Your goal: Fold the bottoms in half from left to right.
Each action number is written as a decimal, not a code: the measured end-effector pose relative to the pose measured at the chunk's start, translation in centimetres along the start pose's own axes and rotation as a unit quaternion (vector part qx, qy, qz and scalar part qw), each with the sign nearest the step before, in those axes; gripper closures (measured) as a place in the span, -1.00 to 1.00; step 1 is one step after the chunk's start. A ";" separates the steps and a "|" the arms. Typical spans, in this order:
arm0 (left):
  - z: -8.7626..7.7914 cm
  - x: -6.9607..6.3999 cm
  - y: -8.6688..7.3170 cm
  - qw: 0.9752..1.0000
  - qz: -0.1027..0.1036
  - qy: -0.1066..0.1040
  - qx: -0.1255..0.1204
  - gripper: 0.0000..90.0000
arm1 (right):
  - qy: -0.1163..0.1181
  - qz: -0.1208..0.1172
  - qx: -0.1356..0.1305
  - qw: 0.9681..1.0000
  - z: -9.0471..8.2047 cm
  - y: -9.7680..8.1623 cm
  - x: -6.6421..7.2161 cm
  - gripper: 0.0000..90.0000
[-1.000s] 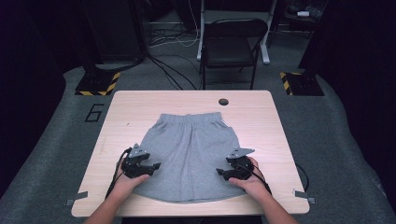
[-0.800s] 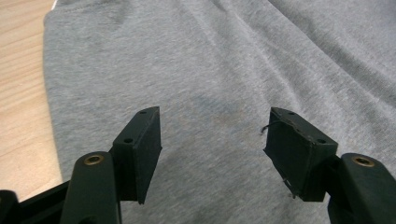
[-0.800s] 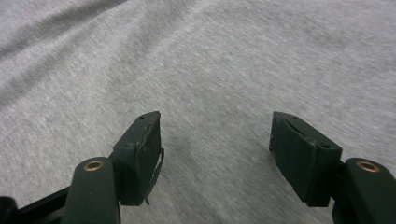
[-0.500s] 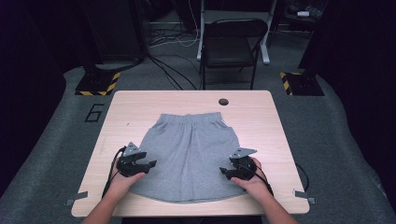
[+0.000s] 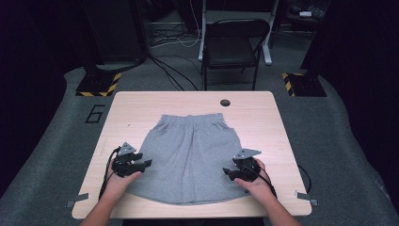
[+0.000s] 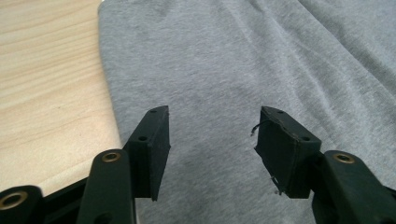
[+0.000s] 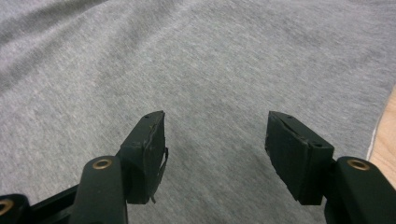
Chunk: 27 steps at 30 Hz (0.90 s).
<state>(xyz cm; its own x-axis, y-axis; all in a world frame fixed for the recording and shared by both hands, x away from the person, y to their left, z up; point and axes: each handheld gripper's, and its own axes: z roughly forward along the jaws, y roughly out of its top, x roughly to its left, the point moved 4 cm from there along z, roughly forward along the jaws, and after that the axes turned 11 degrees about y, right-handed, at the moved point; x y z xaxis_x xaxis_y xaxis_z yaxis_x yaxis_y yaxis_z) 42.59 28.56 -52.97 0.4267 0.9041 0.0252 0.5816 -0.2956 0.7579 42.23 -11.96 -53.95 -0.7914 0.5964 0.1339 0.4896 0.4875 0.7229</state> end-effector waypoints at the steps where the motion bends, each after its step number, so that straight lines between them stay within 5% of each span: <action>1: 0.0 0.0 0.0 1.000 0.000 0.000 0.000 -0.01 | 0.000 0.000 0.000 1.000 0.0 0.0 0.0 -0.17; 13: -0.8 1.4 -0.2 0.999 -0.032 0.020 -0.006 0.10 | -0.002 -0.006 0.000 1.000 -0.2 0.0 0.1 -0.17; 18: -1.2 2.3 -0.5 0.998 -0.058 0.033 0.001 0.20 | -0.005 -0.004 -0.003 1.000 -0.2 0.0 0.1 -0.17; 27: -0.8 3.0 -1.0 0.996 -0.068 0.041 0.027 0.31 | -0.004 -0.010 0.006 1.000 -0.1 -0.1 0.1 -0.17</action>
<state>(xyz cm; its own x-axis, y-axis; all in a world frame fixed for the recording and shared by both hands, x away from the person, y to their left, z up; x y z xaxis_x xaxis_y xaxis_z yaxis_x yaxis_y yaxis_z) 42.76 31.78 -53.16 0.2851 0.9583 -0.0201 0.6675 -0.1835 0.7217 42.08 -12.04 -53.91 -0.7986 0.5911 0.1136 0.4774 0.5070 0.7177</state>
